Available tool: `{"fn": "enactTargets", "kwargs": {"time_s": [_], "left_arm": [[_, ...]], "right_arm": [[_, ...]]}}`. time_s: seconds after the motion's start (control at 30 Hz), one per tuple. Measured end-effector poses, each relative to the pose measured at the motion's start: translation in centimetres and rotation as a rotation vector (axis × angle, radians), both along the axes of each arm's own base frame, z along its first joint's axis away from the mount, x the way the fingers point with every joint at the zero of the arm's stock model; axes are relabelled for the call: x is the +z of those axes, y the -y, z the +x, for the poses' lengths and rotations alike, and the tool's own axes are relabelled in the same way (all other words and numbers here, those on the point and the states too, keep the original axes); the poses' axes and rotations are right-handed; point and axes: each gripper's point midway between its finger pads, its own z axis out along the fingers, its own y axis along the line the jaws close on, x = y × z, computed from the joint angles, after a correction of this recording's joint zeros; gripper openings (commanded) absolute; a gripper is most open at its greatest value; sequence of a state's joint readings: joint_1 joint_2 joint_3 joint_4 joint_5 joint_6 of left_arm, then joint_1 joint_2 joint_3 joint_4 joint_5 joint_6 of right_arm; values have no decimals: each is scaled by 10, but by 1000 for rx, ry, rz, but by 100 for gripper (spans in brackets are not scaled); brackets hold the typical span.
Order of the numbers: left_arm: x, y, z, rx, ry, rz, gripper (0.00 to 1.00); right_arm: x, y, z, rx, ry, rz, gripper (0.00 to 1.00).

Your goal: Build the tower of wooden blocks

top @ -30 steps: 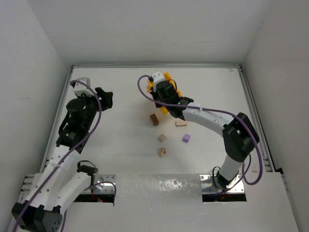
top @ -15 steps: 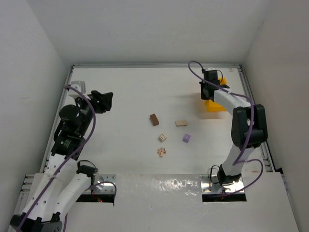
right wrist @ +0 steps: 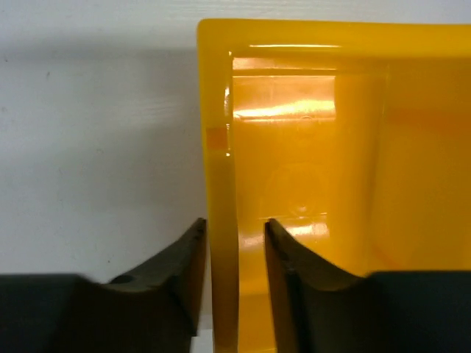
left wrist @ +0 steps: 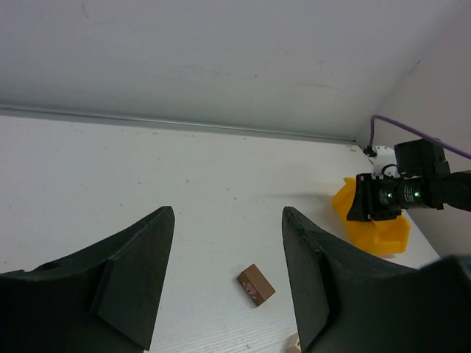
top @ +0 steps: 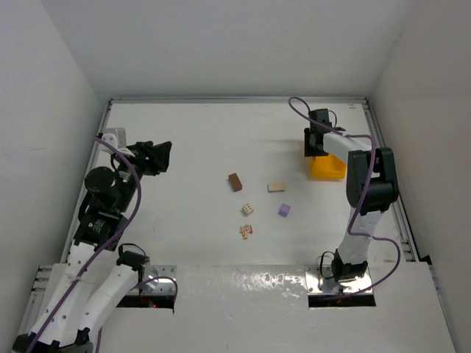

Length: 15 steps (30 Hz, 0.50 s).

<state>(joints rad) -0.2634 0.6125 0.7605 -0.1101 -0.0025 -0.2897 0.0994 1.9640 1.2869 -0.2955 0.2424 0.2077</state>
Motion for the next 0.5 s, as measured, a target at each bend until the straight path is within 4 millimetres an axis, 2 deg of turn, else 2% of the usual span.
{"fn": "enactTargets", "kwargs": {"time_s": [0.03, 0.13, 0.17, 0.27, 0.3, 0.33, 0.37, 0.4, 0.43, 0.47, 0.5], "left_arm": [[0, 0, 0, 0, 0, 0, 58], [-1, 1, 0, -2, -2, 0, 58], [-1, 1, 0, -4, -3, 1, 58], [-2, 2, 1, -6, -9, 2, 58], [-3, 2, 2, -6, -10, 3, 57], [-3, 2, 2, -6, -10, 3, 57], [-3, 2, 2, -6, -11, 3, 56], [-3, 2, 2, -6, -11, 3, 53], [-3, 2, 2, -6, -12, 3, 46], [-3, 2, 2, -6, -12, 1, 41], [-3, 2, 2, -5, -12, 2, 32]], "right_arm": [[0, 1, 0, -7, 0, 0, 48], [2, 1, -1, -23, 5, 3, 61], [5, 1, -1, -28, 11, 6, 68], [28, 0, -1, -31, 59, 20, 71], [40, -2, -3, -31, 87, 34, 68], [56, -4, -4, -27, 129, 55, 44], [68, -7, -6, -23, 161, 72, 44], [83, -13, -8, -18, 206, 99, 18], [97, -18, -10, -5, 252, 117, 7], [109, -24, -14, 7, 290, 143, 0], [117, -34, -18, 23, 318, 167, 0]]}}
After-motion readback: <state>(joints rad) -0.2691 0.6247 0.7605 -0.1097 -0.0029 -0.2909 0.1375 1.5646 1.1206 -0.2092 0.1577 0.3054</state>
